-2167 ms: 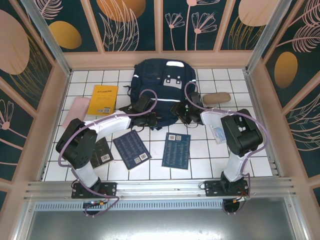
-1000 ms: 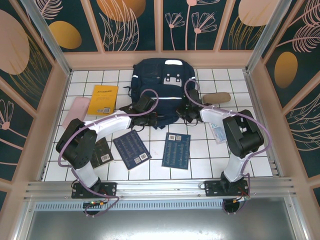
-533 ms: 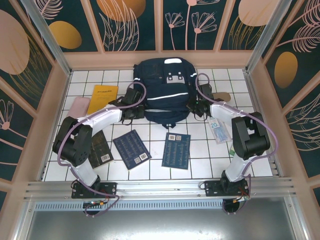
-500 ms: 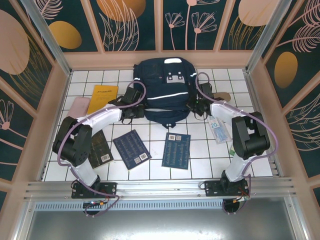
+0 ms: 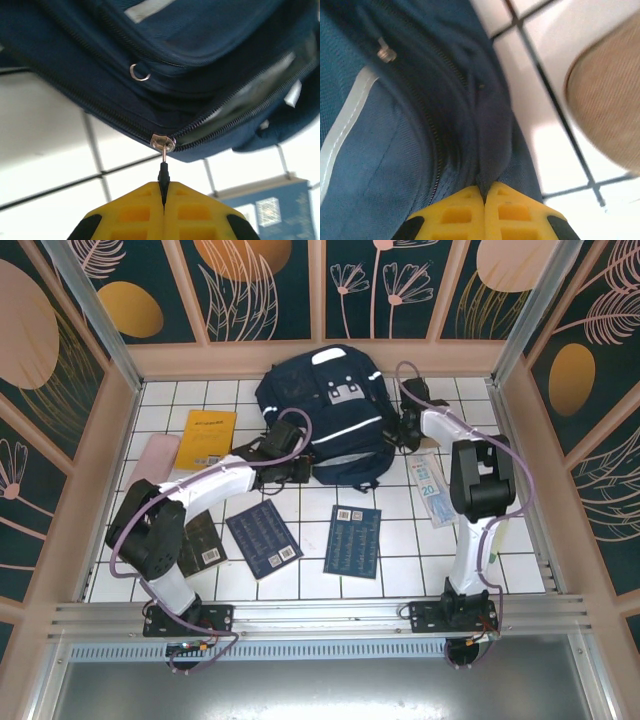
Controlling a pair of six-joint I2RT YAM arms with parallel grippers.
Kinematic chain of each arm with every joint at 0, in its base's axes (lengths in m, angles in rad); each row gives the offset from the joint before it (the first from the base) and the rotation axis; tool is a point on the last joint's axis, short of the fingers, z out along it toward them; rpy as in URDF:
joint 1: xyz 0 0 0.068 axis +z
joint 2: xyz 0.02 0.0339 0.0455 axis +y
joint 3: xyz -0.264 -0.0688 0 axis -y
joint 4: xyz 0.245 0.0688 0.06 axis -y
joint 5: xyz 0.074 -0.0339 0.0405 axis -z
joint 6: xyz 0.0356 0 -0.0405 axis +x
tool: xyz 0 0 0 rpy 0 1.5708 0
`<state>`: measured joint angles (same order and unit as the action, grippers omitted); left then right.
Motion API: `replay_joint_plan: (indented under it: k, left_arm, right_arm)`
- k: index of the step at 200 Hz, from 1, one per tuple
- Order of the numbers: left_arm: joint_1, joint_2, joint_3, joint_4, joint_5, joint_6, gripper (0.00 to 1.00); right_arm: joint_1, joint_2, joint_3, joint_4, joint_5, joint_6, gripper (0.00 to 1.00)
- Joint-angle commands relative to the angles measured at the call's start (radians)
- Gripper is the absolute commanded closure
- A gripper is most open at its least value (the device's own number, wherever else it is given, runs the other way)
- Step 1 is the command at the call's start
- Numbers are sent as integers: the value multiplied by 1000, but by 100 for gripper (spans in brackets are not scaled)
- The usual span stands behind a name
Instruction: Pack books, pencil case, and school supplies into a backpack
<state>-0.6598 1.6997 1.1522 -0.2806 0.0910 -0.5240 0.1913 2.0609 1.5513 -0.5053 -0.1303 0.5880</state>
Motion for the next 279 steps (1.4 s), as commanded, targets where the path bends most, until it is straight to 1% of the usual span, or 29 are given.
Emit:
replay_joint_plan:
  k: [1,14,21,27,37,55,71,82,102,115,128,148,164,185,208,215,223,235,244,252,279]
  left_arm:
    - [-45,-14,1,38,65,-101,100]
    - [-66,7,25,44,69,-115,100]
    - [-72,22,39,45,77,-116,100]
    - [-76,47,51,46,81,-117,100]
    - [-81,66,69,47,86,-120,100]
    - [-83,98,90,63,107,-128,100]
    - [-86,125,111,70,116,-126,100]
    - [-86,144,126,70,121,-123,100]
    - [-85,164,136,71,131,-115,100]
    - [-86,166,135,70,135,-111,100]
    - [-85,163,129,66,135,-105,100]
    - [-86,150,112,65,132,-106,100]
    - [-84,140,97,69,136,-107,100]
    - [-84,127,82,67,136,-107,100]
    - [-85,115,67,60,129,-106,100]
    - [-85,115,64,56,127,-103,100]
    - [-86,111,61,51,120,-101,100]
    - [-84,104,57,37,96,-98,100]
    - [-86,103,59,18,68,-93,100]
    - [-85,103,66,-8,34,-86,100]
    - [-82,123,103,-114,-98,-65,100]
  right_arm:
    - [-25,-7,86,208,81,-22,88]
    - [-25,-56,42,210,90,-16,68]
    - [-25,-91,9,212,95,-10,60]
    - [-24,-121,-20,213,100,-4,55]
    - [-23,-178,-75,214,104,9,51]
    - [-15,-288,-180,221,92,30,48]
    - [4,-374,-278,224,58,58,46]
    - [32,-422,-349,224,37,88,42]
    - [99,-486,-474,237,-2,159,41]
    - [145,-514,-552,278,-53,221,39]
    - [195,-527,-606,311,-79,281,39]
    - [258,-520,-637,338,-83,347,39]
    - [278,-498,-648,368,-79,380,37]
    - [278,-446,-642,403,-79,414,37]
    - [278,-396,-625,440,-61,431,38]
    - [278,-386,-621,442,-49,434,42]
    - [279,-376,-617,448,-39,435,52]
    - [277,-366,-613,446,-23,430,73]
    - [273,-363,-607,429,-7,421,90]
    - [270,-367,-603,410,12,411,100]
    - [251,-395,-612,379,43,376,100]
